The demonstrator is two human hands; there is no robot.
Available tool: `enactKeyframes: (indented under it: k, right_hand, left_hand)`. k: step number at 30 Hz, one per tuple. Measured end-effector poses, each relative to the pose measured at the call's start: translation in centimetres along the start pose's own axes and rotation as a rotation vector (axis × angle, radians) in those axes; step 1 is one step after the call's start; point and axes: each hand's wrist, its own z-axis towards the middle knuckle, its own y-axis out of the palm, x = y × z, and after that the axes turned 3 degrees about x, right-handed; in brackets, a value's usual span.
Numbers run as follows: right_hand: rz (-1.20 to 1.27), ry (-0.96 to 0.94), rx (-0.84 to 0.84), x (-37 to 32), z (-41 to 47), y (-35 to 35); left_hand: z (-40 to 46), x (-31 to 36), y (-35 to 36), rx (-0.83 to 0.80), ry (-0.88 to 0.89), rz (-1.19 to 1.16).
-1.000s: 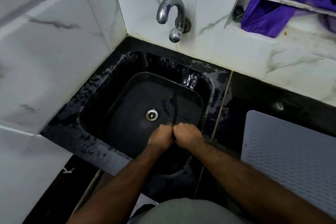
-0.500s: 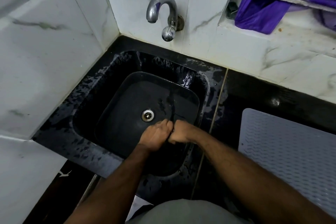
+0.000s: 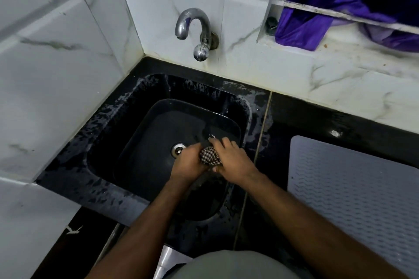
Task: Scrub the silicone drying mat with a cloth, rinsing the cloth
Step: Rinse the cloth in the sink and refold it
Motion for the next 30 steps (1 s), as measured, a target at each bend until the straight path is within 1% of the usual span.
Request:
enactKeyframes:
  k: [1, 3, 4, 6, 8, 10, 12, 14, 16, 18, 20, 22, 24, 26, 27, 30]
  right_hand:
    - [-0.043, -0.052, 0.043, -0.1, -0.9, -0.2]
    - [-0.082, -0.142, 0.065, -0.3, -2.2, -0.3]
    - [-0.109, -0.165, 0.065, -0.2, -2.8, -0.3]
    - [-0.162, -0.193, 0.096, -0.1, -3.6, -0.5]
    - [-0.204, -0.217, 0.148, -0.1, -3.7, -0.9]
    - [-0.253, -0.209, 0.188, -0.3, -3.3, -1.1]
    - [-0.317, -0.172, 0.2, -0.7, -2.8, -1.2]
    - [-0.318, -0.121, 0.177, -1.2, -2.5, -1.4]
    - [-0.232, -0.032, 0.132, -1.8, -2.0, -1.6]
    - [-0.09, 0.113, 0.059, -2.5, -1.6, -1.8]
    - [0.105, 0.232, -0.031, -2.7, -1.3, -1.8]
    - [0.252, 0.275, -0.082, -2.4, -1.6, -1.7]
    - [0.255, 0.246, -0.068, -1.7, -2.2, -1.9]
    - [0.211, 0.185, -0.015, -0.5, -3.0, -2.4]
    - [0.243, 0.16, 0.001, 0.1, -3.3, -2.7]
    - [0.454, 0.107, 0.014, 2.5, -4.9, -3.8]
  left_hand:
    - [-0.3, 0.2, -0.2, -0.016, -0.029, -0.123]
    - [-0.7, 0.8, -0.8, -0.097, -0.074, -0.315]
    - [-0.9, 1.2, -1.0, -0.141, -0.087, -0.362]
    - [-1.3, 1.7, -1.5, -0.22, -0.114, -0.377]
    - [-1.6, 2.1, -2.0, -0.252, -0.116, -0.341]
    - [-2.0, 2.8, -2.3, -0.232, -0.081, -0.216]
    - [-2.4, 3.5, -2.0, -0.162, -0.056, -0.055]
    - [-2.9, 4.0, -1.4, -0.064, -0.024, 0.131]
    - [-3.3, 4.1, -1.0, 0.017, 0.053, 0.336]
    - [-3.7, 3.6, -1.0, 0.074, 0.142, 0.485]
    - [-3.8, 3.1, -1.3, 0.086, 0.203, 0.553]
    - [-3.6, 3.1, -1.7, 0.064, 0.253, 0.587]
    - [-3.2, 3.8, -1.9, 0.06, 0.276, 0.565]
    - [-2.9, 4.8, -1.7, 0.058, 0.224, 0.463]
    - [-2.7, 5.1, -1.6, 0.052, 0.176, 0.396]
    - [-2.5, 6.3, -0.8, 0.058, 0.075, 0.173]
